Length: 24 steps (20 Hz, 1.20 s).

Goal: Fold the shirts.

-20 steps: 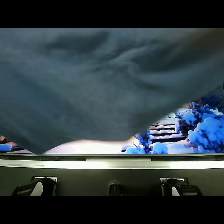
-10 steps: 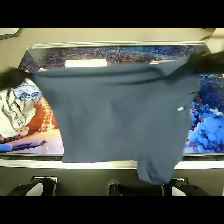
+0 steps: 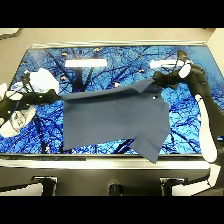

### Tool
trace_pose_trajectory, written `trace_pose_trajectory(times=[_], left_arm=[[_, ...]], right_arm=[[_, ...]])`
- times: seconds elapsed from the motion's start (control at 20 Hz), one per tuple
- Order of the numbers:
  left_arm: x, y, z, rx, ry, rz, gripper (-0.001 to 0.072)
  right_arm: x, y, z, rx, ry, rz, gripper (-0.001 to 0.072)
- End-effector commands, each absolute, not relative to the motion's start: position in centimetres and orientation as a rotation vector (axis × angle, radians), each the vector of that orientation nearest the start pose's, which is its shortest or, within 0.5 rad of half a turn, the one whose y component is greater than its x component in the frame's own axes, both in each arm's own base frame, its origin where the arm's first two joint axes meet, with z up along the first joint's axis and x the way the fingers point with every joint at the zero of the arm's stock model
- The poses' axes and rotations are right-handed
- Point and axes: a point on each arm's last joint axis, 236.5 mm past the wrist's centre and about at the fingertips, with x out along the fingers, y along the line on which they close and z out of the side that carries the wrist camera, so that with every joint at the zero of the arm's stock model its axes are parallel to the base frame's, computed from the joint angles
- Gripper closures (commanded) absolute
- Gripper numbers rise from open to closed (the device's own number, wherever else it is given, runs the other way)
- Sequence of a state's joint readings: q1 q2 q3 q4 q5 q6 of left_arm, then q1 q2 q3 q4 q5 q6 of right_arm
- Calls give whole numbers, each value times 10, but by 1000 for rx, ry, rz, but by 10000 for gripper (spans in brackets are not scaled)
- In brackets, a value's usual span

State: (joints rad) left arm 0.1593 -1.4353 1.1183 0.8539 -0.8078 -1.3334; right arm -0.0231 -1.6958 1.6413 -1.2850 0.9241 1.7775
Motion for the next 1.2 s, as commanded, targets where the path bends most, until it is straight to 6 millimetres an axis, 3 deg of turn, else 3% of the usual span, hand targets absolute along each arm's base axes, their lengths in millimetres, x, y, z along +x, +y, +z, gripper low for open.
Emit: trace_pose_trajectory(times=[0.0,0.05,0.15,0.25,0.35,0.45,0.5,0.55,0.7,0.9,1.0,1.1,1.15], left_arm=[[451,-60,-16,-626,1112,-238,139],[440,-58,-9,-628,1161,-272,114],[398,-36,-2,-608,1330,-305,116],[338,-20,-14,-613,1529,-287,119],[281,-22,-39,-602,1647,-260,119],[238,-42,-69,-638,1681,-259,120],[222,-55,-80,-666,1681,-277,131],[210,-64,-90,-699,1680,-289,214],[196,-74,-109,-759,1683,-257,216],[216,-66,-117,-756,1595,-204,239],[227,-62,-118,-758,1555,-182,395],[229,-61,-119,-753,1544,-175,615],[229,-61,-119,-749,1542,-180,677]], right_arm=[[548,45,22,553,1050,6,316],[543,28,37,518,1046,4,229],[517,-29,57,550,1090,-66,229],[461,-75,53,642,1254,-111,223],[404,-96,40,639,1449,-74,208],[362,-102,27,649,1600,-50,126],[354,-103,21,666,1628,-55,124],[352,-102,16,671,1641,-64,123],[354,-88,7,632,1657,-25,124],[361,-81,-4,586,1643,-8,125],[356,-82,-9,569,1660,-2,125],[348,-81,-19,575,1690,-9,127],[343,-78,-27,587,1707,-9,134]])
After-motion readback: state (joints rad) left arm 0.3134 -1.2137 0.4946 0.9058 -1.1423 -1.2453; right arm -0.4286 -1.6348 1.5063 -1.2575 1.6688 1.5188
